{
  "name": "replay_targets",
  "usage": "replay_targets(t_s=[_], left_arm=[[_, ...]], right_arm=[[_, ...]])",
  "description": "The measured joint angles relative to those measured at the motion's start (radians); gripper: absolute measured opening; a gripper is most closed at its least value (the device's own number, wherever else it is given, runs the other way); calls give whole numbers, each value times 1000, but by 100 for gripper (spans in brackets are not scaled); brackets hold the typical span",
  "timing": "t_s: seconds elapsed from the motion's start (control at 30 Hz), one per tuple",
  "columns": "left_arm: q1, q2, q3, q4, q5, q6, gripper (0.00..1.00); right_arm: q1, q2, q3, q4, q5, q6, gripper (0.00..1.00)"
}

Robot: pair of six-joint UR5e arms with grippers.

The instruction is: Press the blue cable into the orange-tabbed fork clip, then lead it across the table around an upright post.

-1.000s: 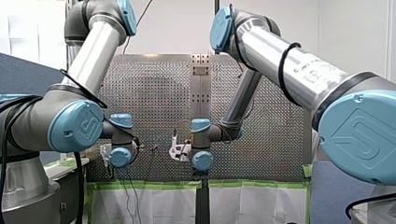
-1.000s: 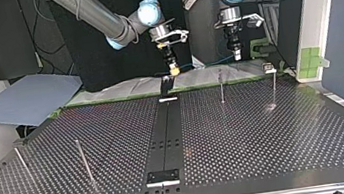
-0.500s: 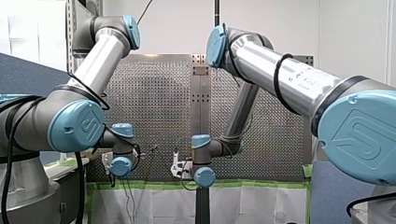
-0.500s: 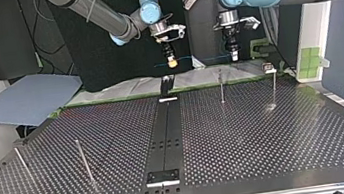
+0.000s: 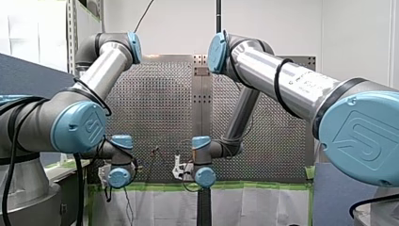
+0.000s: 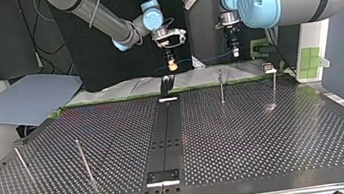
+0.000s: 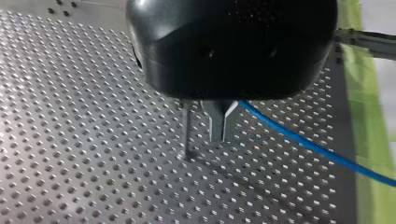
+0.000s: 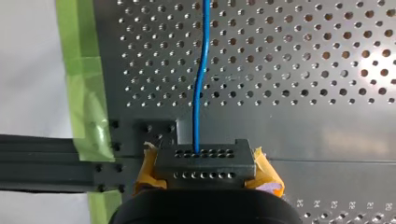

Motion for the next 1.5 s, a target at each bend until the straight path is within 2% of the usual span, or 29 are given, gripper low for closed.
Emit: replay_targets(t_s=[0.13, 0.37, 0.53, 0.73, 0.93, 1.07, 1.3, 1.5], left_arm=[[10, -35, 2, 1, 21, 2, 0], [18, -108, 25, -2, 88, 4, 0], [27, -125, 40, -16, 123, 3, 0], [37, -103, 47, -35, 143, 7, 0], [41, -52, 47, -74, 144, 10, 0], [42, -28, 47, -101, 146, 31, 0], [42, -23, 45, -115, 162, 62, 0], [42, -21, 40, -121, 180, 70, 0]], right_arm=[[-1, 0, -28, 23, 1, 1, 0], [-11, 0, -50, 38, 0, 2, 0], [-21, 0, -67, 44, -4, 3, 0], [-28, 0, -85, 46, -7, 3, 0], [-33, 1, -92, 47, -11, 5, 0], [-41, 1, -93, 47, -13, 5, 0], [-61, 1, -95, 46, -13, 6, 0], [-66, 2, -97, 45, -26, 6, 0]])
